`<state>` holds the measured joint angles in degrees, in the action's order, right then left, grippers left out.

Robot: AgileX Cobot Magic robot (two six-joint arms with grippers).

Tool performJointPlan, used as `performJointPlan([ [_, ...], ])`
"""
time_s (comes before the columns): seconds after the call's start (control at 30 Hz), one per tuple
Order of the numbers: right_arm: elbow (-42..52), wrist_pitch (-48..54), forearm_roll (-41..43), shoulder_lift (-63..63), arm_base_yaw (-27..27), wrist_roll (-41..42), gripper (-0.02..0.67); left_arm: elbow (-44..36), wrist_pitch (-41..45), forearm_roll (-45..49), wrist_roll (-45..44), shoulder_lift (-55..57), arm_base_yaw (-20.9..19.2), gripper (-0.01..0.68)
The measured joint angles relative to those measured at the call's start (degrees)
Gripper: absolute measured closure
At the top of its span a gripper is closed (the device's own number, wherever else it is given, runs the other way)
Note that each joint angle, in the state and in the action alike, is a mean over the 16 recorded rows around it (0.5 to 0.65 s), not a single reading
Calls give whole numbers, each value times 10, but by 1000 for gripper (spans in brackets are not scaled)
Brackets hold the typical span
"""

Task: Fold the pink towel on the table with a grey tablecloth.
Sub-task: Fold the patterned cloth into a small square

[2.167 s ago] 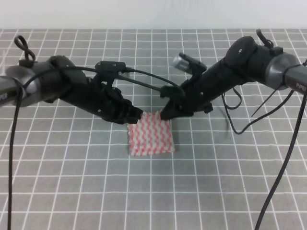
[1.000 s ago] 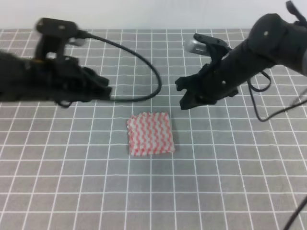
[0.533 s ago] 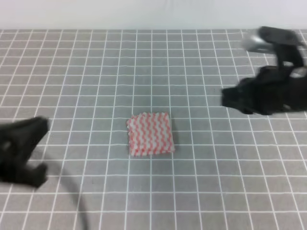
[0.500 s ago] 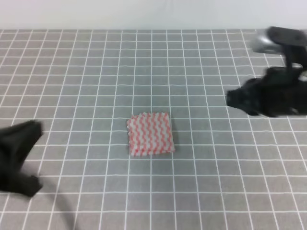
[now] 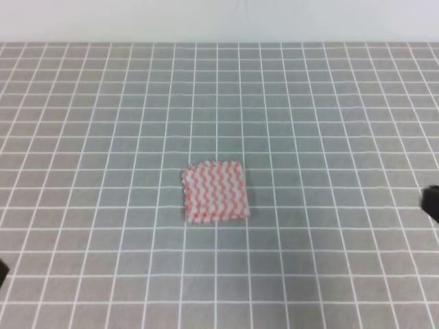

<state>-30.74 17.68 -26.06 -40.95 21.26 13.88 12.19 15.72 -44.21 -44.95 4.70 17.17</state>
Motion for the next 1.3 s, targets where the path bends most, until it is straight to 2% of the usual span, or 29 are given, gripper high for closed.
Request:
performJointPlan([
  [0.4,151,-128,9,176,0,0,664,-22,6,40,-6,-62,0,675],
  [0.63,199,-167,10,196,0,0,664,-23,4,39,-6,-60,0,675],
  [0.97,227,-164,11,198,-2,6,664,-23,5,39,-5,-60,0,675],
  [1.13,248,-180,11,218,-27,15,664,-23,6,39,-5,-60,0,675],
  [1.3,279,-185,18,275,-76,25,664,-23,5,38,-5,-60,0,675],
])
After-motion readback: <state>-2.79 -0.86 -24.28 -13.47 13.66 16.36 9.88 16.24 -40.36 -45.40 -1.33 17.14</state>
